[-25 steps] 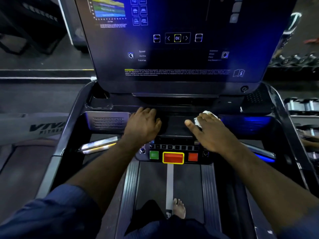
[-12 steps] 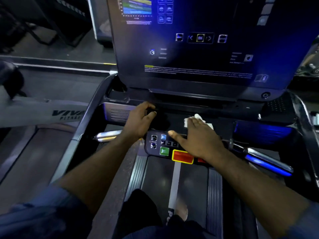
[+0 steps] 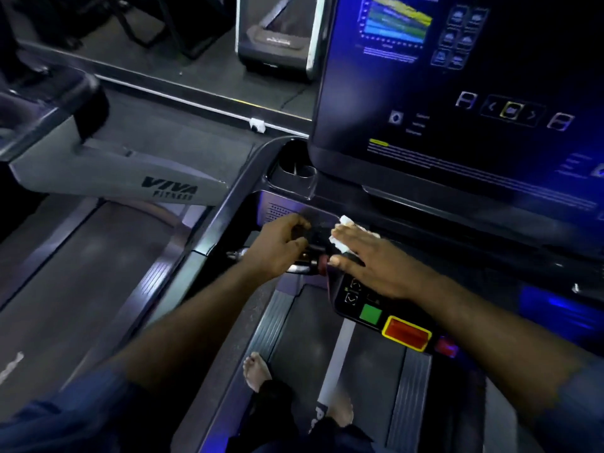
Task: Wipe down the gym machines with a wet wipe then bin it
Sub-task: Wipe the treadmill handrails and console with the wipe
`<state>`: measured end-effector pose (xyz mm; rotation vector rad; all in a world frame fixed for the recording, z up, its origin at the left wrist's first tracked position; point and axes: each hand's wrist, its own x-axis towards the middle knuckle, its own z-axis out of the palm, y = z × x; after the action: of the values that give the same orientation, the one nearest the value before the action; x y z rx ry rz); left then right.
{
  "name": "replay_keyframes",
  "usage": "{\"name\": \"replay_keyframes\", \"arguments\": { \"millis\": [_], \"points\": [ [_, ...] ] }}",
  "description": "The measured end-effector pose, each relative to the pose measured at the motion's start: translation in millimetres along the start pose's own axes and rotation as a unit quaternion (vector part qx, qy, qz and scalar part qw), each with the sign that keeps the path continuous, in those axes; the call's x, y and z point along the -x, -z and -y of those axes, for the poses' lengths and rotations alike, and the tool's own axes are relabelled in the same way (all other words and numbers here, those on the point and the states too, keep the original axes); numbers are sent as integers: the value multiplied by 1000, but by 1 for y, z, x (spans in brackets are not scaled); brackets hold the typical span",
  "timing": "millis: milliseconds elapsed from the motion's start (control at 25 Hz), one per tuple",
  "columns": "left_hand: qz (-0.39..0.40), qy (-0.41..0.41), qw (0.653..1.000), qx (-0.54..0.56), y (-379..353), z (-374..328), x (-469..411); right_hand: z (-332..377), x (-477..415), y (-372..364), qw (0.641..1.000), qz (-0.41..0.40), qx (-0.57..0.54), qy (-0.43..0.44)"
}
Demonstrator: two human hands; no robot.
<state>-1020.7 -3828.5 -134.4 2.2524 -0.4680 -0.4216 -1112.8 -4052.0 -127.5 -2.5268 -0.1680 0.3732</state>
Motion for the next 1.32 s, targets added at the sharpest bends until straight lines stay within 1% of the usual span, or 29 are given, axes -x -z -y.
{"name": "replay_keyframes", "arguments": {
  "millis": [80,160,240,320,360,440,520,600,640,680,720,760,800,840,880,920,960,1000,1040,1080,1120,1160,1240,1280,1320],
  "points": [
    [0,-27,999,-32,12,5,-5,0,-20,5,1000,15,11,-11],
    [-8,-63,996,-58,30,18,-8,-3,-24,-1,1000,-9,-19,-16],
    [-23,-89,993,-73,46,33,-9,1,-25,-6,994,-81,-54,-42],
    [-66,-103,989,-87,62,48,-12,5,-36,-7,981,-156,-70,-90],
    [-90,-96,988,-84,68,54,-14,6,-40,-6,976,-174,-73,-106],
    [-133,-41,989,-44,84,70,-16,16,-53,-3,975,-182,-79,-97],
    [-161,33,986,0,98,88,-14,38,-72,-7,974,-203,-86,-50],
    [-162,98,981,44,105,104,-6,72,-102,-17,969,-221,-108,-4],
    [-156,117,979,62,108,110,0,89,-121,-25,966,-224,-122,29],
    [-139,131,979,71,109,114,7,102,-139,-34,967,-210,-126,67],
    [-116,145,980,74,110,116,13,111,-156,-44,974,-162,-122,104],
    [-85,165,980,76,111,119,19,114,-171,-54,982,-91,-94,139],
    [-53,179,980,75,110,122,24,113,-183,-63,985,-27,-24,171],
    [-27,189,980,60,108,125,31,109,-193,-68,977,8,72,201],
    [-7,200,979,37,106,128,37,102,-203,-71,965,9,156,213],
    [4,212,977,5,103,129,40,95,-212,-69,957,-15,208,202],
    [6,227,974,-25,102,131,41,93,-222,-64,954,-45,237,178],
    [5,247,968,-51,100,133,40,93,-230,-62,954,-63,247,155],
    [7,263,962,-73,99,132,38,101,-233,-64,956,-67,251,135],
    [10,280,956,-89,99,132,36,111,-230,-69,959,-55,243,134],
    [10,295,951,-96,98,131,36,121,-221,-78,960,-31,230,159],
    [4,309,946,-101,97,129,37,127,-208,-87,954,-4,218,207],
    [-18,320,941,-106,97,126,40,127,-183,-90,931,40,200,303],
    [-31,319,942,-103,96,128,41,120,-183,-85,923,35,189,334],
    [-41,315,943,-99,95,128,41,111,-194,-80,922,8,182,341]
  ]
}}
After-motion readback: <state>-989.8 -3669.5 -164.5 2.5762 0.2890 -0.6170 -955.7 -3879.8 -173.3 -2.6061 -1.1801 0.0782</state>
